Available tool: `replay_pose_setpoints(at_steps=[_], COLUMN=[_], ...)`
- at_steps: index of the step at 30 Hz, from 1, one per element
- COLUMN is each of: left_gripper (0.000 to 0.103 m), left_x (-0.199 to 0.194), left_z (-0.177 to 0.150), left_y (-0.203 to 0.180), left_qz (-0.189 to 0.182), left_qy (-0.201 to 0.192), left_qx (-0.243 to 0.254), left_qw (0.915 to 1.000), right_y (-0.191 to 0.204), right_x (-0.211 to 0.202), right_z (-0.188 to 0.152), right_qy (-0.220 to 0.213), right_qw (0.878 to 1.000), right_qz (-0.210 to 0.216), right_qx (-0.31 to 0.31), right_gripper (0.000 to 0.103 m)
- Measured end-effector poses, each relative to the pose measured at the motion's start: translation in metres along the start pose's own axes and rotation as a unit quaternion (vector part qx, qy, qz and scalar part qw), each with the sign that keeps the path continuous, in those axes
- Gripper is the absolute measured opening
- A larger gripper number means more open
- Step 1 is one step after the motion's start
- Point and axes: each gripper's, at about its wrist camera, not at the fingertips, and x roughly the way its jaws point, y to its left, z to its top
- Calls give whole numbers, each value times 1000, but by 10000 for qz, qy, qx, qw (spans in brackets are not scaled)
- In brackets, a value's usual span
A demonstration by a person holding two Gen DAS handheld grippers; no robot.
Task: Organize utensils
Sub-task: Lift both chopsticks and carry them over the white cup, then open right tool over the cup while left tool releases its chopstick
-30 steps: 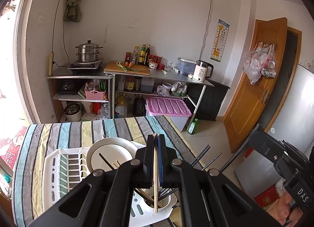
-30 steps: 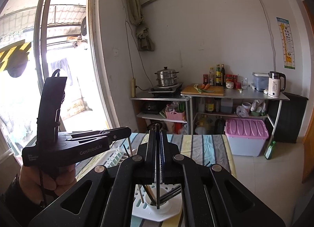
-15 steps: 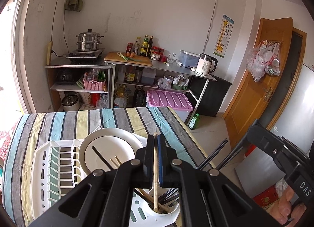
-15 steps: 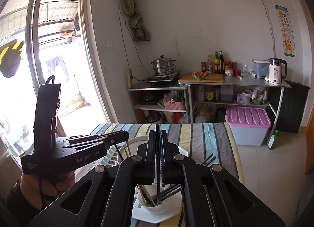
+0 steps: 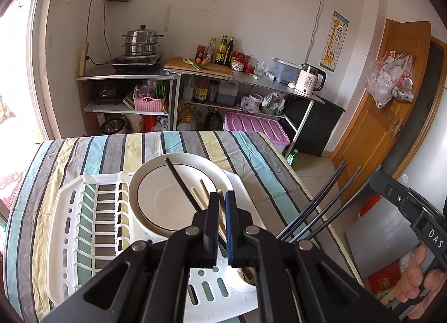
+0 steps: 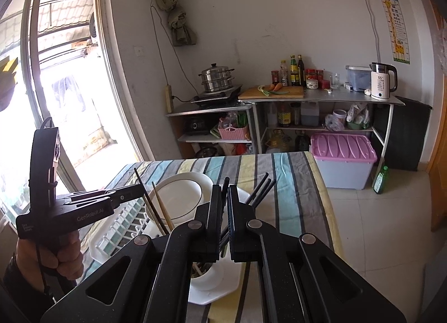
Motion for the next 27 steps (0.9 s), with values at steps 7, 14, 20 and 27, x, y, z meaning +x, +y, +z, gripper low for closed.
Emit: replay_pose_setpoints(at_steps=[7, 14, 20, 27], left_gripper=[6, 7, 8, 20], left_x=[-3, -14, -29, -54], left_z=[-5, -14, -26, -46], left_y=[4, 6, 6, 6], left_qz=[52, 135, 192, 280], left_qy=[4, -47, -91, -270], left_qx=[-7, 6, 51, 46], left_qw=[10000, 9999, 9998, 9992], right_y=[-2, -1, 1, 11], right_x=[-3, -18, -36, -64], right_z=[-1, -9, -16, -34], right_qy=[94, 29, -35, -152], right_qw=[9999, 9999, 9999, 9994], right_qz=[-39, -48, -31, 6], right_qx=[-60, -121, -166, -302], right_gripper=[6, 14, 14, 15])
